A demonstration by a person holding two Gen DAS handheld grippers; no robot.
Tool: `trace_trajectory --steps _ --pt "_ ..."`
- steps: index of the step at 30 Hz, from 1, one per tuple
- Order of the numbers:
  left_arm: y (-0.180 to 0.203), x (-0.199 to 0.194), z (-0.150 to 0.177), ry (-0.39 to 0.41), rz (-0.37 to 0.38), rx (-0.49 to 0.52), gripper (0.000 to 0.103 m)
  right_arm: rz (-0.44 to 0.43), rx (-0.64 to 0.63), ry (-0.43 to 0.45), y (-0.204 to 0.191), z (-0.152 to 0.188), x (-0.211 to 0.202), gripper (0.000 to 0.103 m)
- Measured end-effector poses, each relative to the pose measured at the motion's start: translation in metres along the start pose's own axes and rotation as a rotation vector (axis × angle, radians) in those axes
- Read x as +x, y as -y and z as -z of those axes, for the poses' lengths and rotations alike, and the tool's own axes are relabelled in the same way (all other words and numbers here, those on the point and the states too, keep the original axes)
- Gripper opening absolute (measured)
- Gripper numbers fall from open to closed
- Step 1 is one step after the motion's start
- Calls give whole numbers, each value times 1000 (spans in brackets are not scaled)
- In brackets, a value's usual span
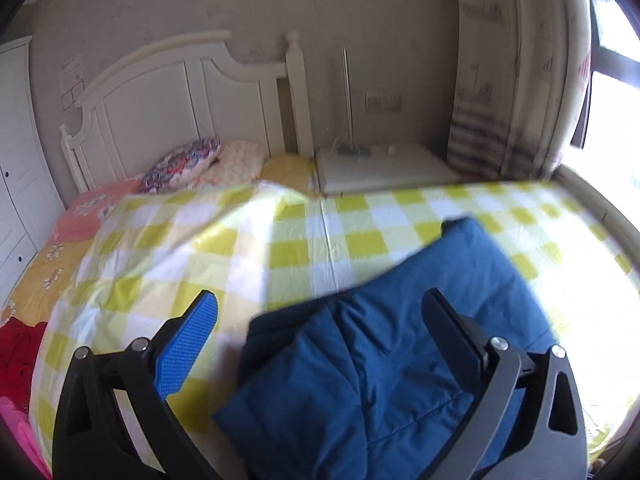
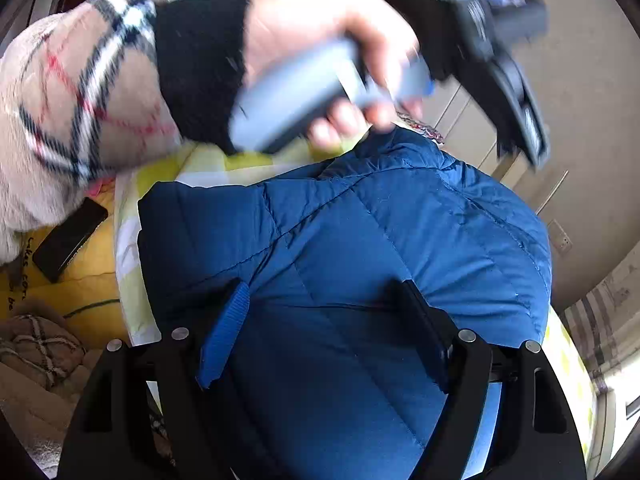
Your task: Fold large clothes
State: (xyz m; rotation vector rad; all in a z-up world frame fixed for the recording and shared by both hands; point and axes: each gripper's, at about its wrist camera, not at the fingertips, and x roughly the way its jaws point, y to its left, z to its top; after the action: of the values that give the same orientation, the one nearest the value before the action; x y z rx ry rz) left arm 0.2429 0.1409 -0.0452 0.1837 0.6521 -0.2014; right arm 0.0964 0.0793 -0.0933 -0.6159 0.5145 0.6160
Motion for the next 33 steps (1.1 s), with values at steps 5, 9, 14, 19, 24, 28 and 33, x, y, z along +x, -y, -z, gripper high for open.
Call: trace_trajectory --steps 5,9,14,19,24,28,33 --pt "-6 38 32 -76 -55 -75 101 -70 -1 35 0 3 -4 71" --pt "-26 42 42 -90 -19 -155 101 -23 94 103 49 2 -26 66" --pt "-30 42 45 -85 -20 -169 101 68 392 187 167 1 -25 66" --pt "-31 40 46 -76 -38 -182 101 135 572 162 258 -15 20 58" --pt "-34 41 46 -80 -63 -194 101 91 590 7 278 -12 118 46" --pt "-42 43 49 -92 -78 -231 101 -74 600 -95 276 1 171 47" --pt "-43 43 49 -90 -99 -227 101 -49 511 -152 281 -21 160 46"
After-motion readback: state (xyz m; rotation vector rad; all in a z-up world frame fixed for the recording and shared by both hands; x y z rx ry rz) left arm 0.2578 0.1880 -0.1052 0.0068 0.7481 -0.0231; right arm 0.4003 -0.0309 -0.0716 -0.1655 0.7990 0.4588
